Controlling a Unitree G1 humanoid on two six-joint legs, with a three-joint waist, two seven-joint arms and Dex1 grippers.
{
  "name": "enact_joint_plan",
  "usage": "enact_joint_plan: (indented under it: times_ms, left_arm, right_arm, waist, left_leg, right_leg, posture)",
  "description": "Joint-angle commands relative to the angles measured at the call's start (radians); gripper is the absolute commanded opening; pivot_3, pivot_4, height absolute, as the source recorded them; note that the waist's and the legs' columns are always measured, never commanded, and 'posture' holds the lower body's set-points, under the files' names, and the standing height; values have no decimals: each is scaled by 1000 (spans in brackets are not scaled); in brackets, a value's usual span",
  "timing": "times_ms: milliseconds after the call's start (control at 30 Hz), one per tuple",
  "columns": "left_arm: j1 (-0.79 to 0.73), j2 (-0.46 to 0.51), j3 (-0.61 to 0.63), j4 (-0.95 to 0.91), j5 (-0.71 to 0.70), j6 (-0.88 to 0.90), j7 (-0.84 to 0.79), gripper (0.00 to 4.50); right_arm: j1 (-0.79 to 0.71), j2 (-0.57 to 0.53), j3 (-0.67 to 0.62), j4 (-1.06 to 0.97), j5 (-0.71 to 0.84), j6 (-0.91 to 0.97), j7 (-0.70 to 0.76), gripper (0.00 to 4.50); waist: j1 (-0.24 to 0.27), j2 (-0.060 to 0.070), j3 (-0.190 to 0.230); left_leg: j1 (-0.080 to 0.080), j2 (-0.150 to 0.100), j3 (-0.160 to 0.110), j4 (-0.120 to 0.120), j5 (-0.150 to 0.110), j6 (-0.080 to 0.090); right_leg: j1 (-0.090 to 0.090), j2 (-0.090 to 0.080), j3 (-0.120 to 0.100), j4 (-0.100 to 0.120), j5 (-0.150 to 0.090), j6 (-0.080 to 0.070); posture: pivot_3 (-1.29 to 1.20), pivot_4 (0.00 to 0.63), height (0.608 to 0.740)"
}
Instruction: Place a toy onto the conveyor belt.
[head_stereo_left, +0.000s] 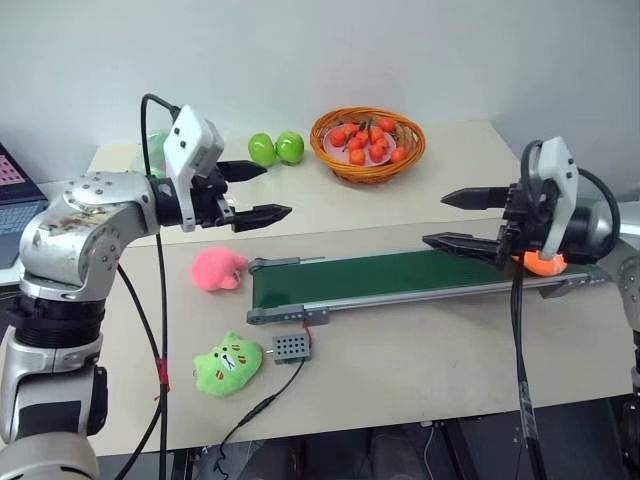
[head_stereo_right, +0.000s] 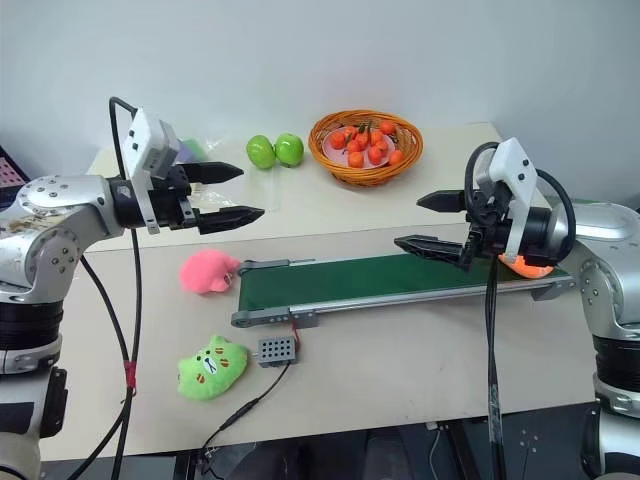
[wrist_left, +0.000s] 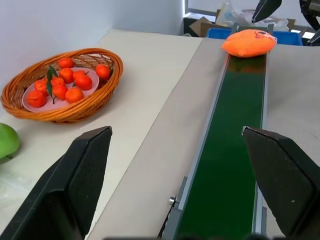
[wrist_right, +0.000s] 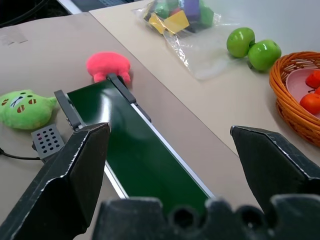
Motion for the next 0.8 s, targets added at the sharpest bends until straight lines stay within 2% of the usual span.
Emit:
enact_joint_plan:
  times_ms: [33,800]
  left_arm:
    - [-39,-1,18,-12,2,-20,-6,4468]
    - [-74,-45,22,-12,-1,-36,-14,4468]
  right_arm:
    - [-25,-6,-18,-5,-6,-24,-3,4500]
    - [-41,-30,-32,20,-40,-51,3,4500]
  waist:
    - [0,0,0]
    - [0,0,0]
  left_leg:
    - [0,0,0,0,0,0]
    - [0,0,0,0,0,0]
  right_leg:
    - [0,0,0,0,0,0]
    - [0,0,0,0,0,0]
  posture:
    - [0,150,740]
    - [0,150,740]
